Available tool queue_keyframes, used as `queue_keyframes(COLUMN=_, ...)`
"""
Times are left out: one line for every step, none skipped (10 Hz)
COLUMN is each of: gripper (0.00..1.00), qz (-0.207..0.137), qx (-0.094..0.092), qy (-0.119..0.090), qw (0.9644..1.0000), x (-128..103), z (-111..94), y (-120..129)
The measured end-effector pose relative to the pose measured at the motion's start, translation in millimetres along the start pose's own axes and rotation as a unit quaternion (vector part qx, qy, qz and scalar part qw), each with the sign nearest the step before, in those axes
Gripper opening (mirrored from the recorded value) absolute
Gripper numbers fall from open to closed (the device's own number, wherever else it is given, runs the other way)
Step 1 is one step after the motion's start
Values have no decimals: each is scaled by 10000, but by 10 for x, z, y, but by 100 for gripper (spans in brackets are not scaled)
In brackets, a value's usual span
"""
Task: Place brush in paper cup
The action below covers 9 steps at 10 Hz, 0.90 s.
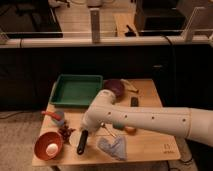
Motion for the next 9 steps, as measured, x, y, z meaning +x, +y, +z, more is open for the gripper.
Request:
queue_keyframes(gripper=0, qz=-49, qx=-32, qy=57, qw=10000, x=-27, z=-28, y=18)
queue_keyframes(gripper=0, qz=-118, qx=-57, qy=124, qw=9998, x=-106, z=-49, y=-29)
queue_keyframes(gripper=0, qz=-182, qx=-84, qy=182, qw=9996, x=-195, z=-68, y=-103)
queue_keyframes(gripper=0, qz=-289, qx=-82, qy=235, qw=9993, x=-322, z=-74, y=-249)
queue_keyframes(gripper=0, qz=-425, qx=-71, qy=302, qw=9986, x=-461, z=-81, y=-430)
queue_keyframes(gripper=0, qz=-574, qx=-54, qy=352, qw=9977, x=-606, z=-105, y=-618)
queue_keyframes(gripper=0, qz=-754, qx=-37, qy=411, qw=9963, x=-744, z=-167, y=-798)
queue_keyframes(gripper=0, qz=-866, qx=10, qy=453, qw=9952, x=-844, z=-237, y=-937)
queue_keyframes(gripper=0, qz=-939, qx=88, qy=484, qw=9944, x=-901, z=-277, y=-1017)
